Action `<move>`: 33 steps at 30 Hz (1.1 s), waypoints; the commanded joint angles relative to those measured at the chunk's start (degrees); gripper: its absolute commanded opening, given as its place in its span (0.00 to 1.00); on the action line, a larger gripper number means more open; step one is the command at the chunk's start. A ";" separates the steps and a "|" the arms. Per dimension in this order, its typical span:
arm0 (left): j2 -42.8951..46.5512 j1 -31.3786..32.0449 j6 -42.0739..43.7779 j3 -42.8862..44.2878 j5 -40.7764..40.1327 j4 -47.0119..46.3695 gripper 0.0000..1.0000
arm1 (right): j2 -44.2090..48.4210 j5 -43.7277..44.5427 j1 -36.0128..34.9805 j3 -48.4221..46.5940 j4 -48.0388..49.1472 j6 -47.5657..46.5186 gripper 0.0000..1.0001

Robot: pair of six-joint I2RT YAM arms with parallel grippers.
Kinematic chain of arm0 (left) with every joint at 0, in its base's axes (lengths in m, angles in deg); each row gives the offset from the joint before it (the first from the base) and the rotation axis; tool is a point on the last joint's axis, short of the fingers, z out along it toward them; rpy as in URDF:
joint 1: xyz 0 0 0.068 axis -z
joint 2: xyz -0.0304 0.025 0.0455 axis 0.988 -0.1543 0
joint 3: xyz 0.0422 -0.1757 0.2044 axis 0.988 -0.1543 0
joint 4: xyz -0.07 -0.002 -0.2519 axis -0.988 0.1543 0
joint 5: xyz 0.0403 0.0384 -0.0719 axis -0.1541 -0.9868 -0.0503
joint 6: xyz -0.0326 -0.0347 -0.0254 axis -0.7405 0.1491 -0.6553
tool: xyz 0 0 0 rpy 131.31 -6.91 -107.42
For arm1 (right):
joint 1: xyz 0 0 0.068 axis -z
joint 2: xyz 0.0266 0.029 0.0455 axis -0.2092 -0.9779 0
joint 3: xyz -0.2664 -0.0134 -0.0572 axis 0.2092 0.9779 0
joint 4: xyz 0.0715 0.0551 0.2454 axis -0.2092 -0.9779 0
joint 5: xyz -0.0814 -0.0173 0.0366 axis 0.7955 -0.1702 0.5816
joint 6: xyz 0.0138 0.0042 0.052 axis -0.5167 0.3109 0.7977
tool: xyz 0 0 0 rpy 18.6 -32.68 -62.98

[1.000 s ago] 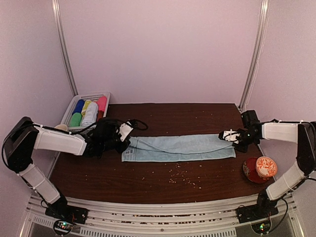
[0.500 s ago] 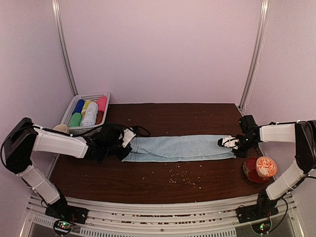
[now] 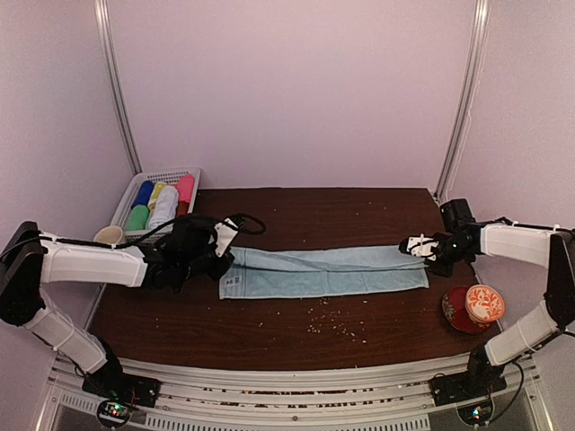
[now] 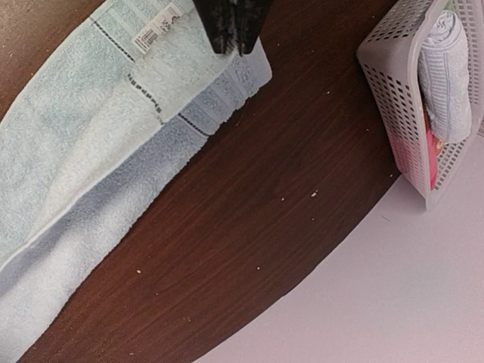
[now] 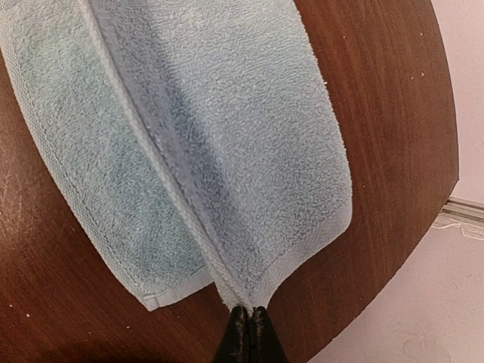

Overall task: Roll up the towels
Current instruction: Fold the towel at the center of the board.

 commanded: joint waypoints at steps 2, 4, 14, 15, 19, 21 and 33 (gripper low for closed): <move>2.23 0.14 -1.31 -1.01 -0.57 -2.20 0.00 | 2.86 -1.06 -0.09 -2.05 -2.91 0.46 0.00; 2.84 0.18 -1.64 -1.41 -0.80 -2.15 0.00 | 3.38 -1.33 -0.09 -2.08 -3.35 0.07 0.00; 6.09 1.05 -2.78 -3.82 -0.28 -2.33 0.00 | 3.93 -2.71 0.00 -1.45 -4.02 -0.70 0.00; 5.78 1.20 -2.97 -3.76 0.19 -1.90 0.00 | 3.73 -2.56 0.00 -1.13 -4.17 -0.96 0.00; 4.13 1.90 -3.99 -3.41 1.82 -0.22 0.00 | 2.57 -1.75 -0.09 0.47 -4.01 -1.64 0.00; 3.61 2.38 -4.60 -3.21 2.23 0.50 0.00 | 2.13 -1.60 -0.16 1.39 -3.38 -1.67 0.00; 3.52 5.45 -8.06 -2.42 1.38 6.11 0.05 | -1.29 1.65 -1.94 4.15 -1.14 -1.11 0.05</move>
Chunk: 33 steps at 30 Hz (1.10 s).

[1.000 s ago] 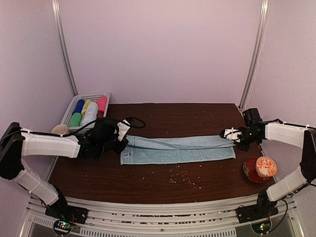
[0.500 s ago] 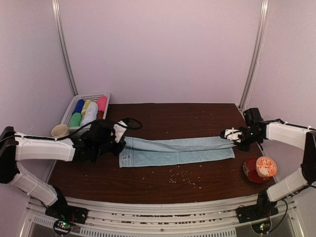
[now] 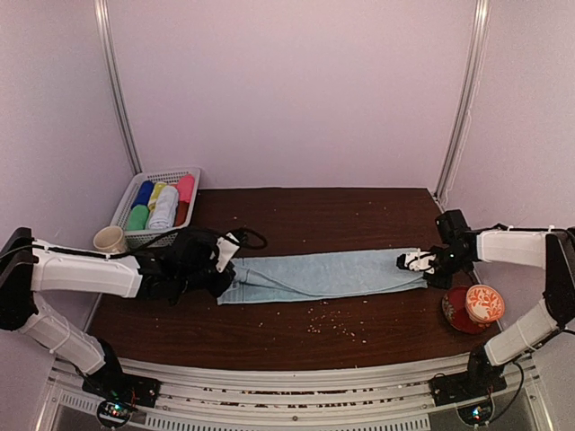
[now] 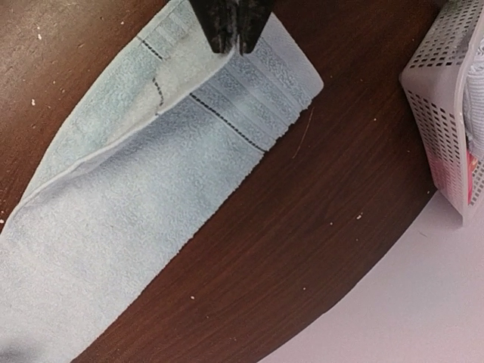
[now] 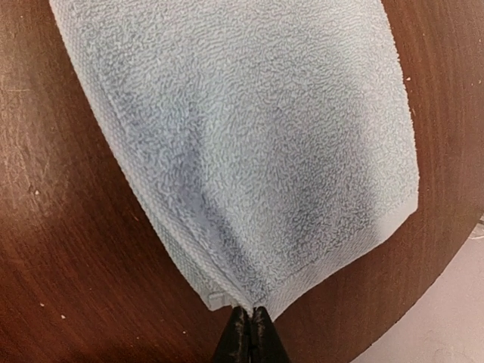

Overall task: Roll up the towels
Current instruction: Fold the towel at the center of the board.

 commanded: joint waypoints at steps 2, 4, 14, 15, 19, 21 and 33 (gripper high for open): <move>0.25 1.03 -3.11 0.35 -0.26 1.95 0.12 | -1.00 2.83 -0.52 1.08 1.12 -0.05 0.12; 0.50 1.23 -3.90 0.06 -1.16 2.60 0.20 | -0.79 3.32 -0.50 1.33 0.98 -0.07 0.21; 3.88 1.32 -8.03 -0.43 -10.12 5.69 0.69 | 1.62 5.86 -0.05 -3.20 -5.19 1.25 0.58; 3.84 1.32 -8.49 0.02 -11.55 6.00 0.70 | 1.98 5.43 0.19 -4.41 -6.28 1.79 0.61; 0.20 1.24 -9.54 3.18 -14.92 6.92 0.71 | 2.31 1.45 2.00 -10.76 -9.56 5.87 0.70; -3.39 1.15 -10.42 5.73 -16.06 7.46 0.68 | 1.99 -0.84 2.22 -13.72 -8.66 9.64 0.71; -22.18 -3.50 -8.90 17.99 -20.04 8.90 0.50 | -10.27 10.17 -1.61 -17.69 11.78 32.72 0.70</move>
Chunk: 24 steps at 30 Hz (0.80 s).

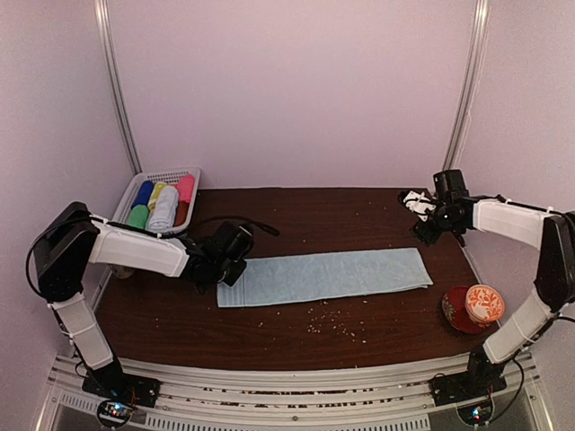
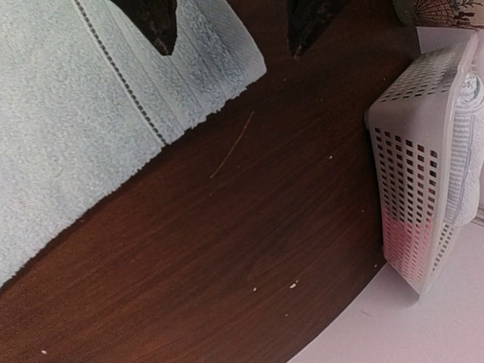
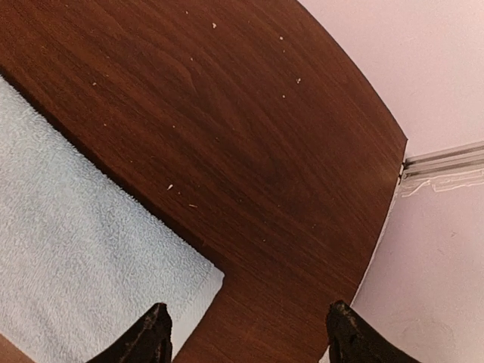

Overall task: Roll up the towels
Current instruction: Fold the towel at the center of the board, then move the towel to the center of the board.

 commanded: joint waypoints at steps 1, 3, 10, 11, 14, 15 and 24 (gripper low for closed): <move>-2.27 -2.65 0.57 2.62 -2.21 -0.13 0.50 | -5.63 7.39 -1.24 -0.13 6.58 8.38 0.70; -3.10 -3.65 0.97 2.84 -1.66 -0.13 0.49 | -7.65 7.90 -1.30 -0.09 6.61 9.03 0.70; -8.23 -5.74 2.50 4.06 -0.87 0.38 0.48 | -13.22 11.34 -1.74 1.38 6.72 9.75 0.69; -8.93 -5.99 2.53 4.27 -0.90 0.50 0.48 | -13.83 11.79 -1.75 1.41 6.69 9.81 0.69; -11.14 -6.84 2.20 5.40 -1.24 1.33 0.46 | -15.46 13.45 -1.75 1.60 6.81 10.09 0.69; -11.82 -6.90 2.33 6.00 -2.15 1.82 0.46 | -15.85 14.01 -1.77 1.60 6.90 10.09 0.69; -15.75 -8.71 2.34 9.04 -4.26 5.35 0.46 | -19.53 21.37 -1.75 1.21 7.27 10.21 0.69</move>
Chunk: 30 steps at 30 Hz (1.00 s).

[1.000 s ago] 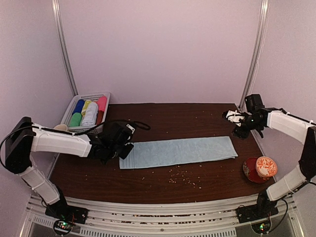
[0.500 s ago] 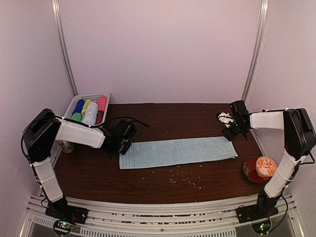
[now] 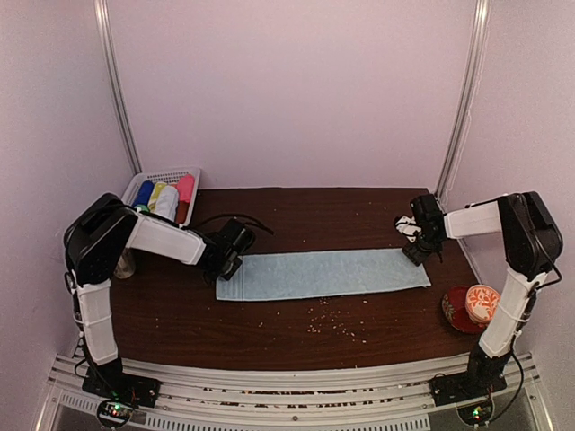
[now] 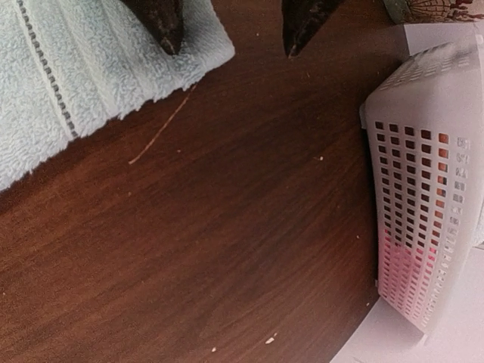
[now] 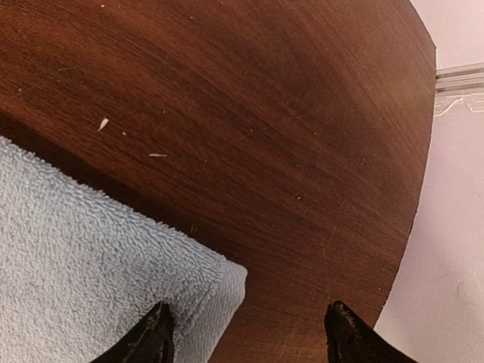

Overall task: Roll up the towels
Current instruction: Move the towel to the center of the board.

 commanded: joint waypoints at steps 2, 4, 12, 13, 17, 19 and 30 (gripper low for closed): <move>-2.73 -2.28 0.32 1.09 -0.55 3.31 0.46 | -3.00 7.64 -0.02 -0.15 0.32 0.62 0.69; -2.94 -2.81 0.58 1.68 -0.37 3.47 0.46 | -3.32 8.59 -0.02 -0.49 0.47 0.81 0.69; -3.38 -3.49 1.89 6.75 -0.75 5.48 0.57 | 5.53 9.67 -0.02 -4.41 -1.31 3.29 1.00; -3.34 -3.53 2.20 7.43 -0.77 5.77 0.59 | 7.38 10.38 -0.07 -4.68 -1.00 3.53 1.00; -2.60 -3.61 2.78 10.21 -0.14 6.70 0.74 | 14.24 14.02 0.31 -4.73 1.13 4.10 1.00; -1.95 -3.60 3.04 11.46 -0.29 7.09 0.86 | 16.07 17.78 0.87 -2.68 4.72 5.94 1.00; 6.66 -2.66 1.13 10.14 1.42 7.60 0.98 | 17.82 -6.38 12.89 -4.25 -8.66 19.68 1.00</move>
